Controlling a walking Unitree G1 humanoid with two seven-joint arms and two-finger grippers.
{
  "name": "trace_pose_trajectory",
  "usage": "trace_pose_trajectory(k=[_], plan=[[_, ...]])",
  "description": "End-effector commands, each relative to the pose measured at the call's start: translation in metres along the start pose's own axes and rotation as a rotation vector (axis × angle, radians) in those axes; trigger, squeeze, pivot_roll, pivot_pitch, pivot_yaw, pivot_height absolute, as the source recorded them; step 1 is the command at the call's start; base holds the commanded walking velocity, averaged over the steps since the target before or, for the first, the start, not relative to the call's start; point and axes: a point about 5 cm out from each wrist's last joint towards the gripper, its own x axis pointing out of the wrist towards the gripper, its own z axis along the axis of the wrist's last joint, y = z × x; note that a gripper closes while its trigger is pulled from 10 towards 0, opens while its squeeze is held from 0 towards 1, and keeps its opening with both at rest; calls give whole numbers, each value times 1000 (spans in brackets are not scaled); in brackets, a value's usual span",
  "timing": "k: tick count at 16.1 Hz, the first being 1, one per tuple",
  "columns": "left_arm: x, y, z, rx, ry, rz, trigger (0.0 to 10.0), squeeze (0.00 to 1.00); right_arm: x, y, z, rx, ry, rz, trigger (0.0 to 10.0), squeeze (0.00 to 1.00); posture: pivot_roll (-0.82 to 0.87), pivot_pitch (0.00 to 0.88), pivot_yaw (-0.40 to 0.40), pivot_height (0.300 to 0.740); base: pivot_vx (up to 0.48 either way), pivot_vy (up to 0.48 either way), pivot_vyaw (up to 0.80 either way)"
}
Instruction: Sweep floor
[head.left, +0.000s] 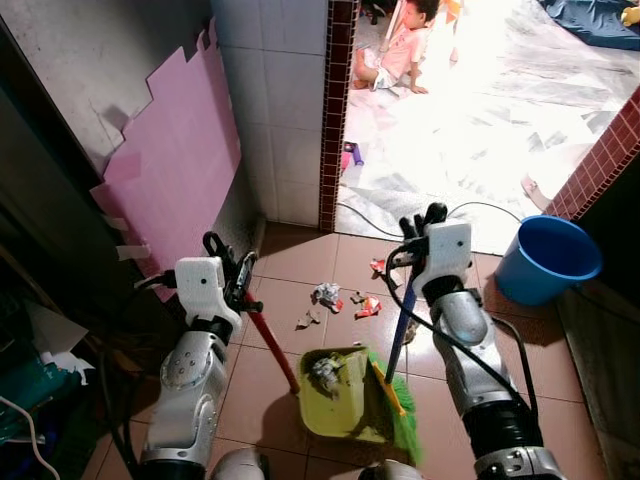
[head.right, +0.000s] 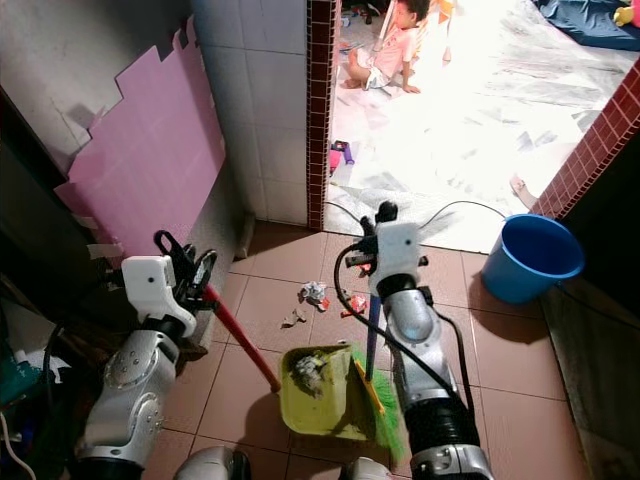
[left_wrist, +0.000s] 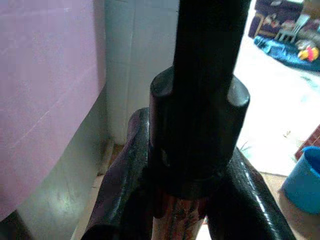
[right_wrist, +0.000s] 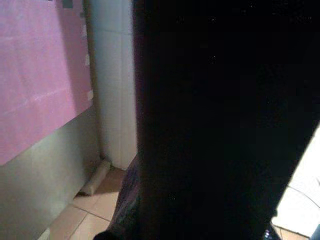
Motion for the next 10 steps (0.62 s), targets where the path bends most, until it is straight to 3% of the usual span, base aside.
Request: trace_pose_trajectory(k=[1, 3, 6, 10], plan=[[1, -3, 6, -9, -19, -23, 10000, 0, 0, -7, 3, 49, -8, -40, 10000, 0, 31, 0, 30, 740, 0, 0, 0], [4, -6, 4, 9, -9, -54, 10000, 0, 4, -15, 6, 51, -14, -95, 10000, 0, 20, 0, 36, 740, 0, 0, 0], [10, -12, 8, 3, -18, -78, 10000, 0, 8, -21, 13, 43, -36, -95, 10000, 0, 12, 0, 31, 740, 0, 0, -800], [13, -12, 10, -11, -23, -78, 10000, 0, 12, -16, 14, 61, -35, -70, 10000, 0, 17, 0, 22, 740, 0, -367, -762]])
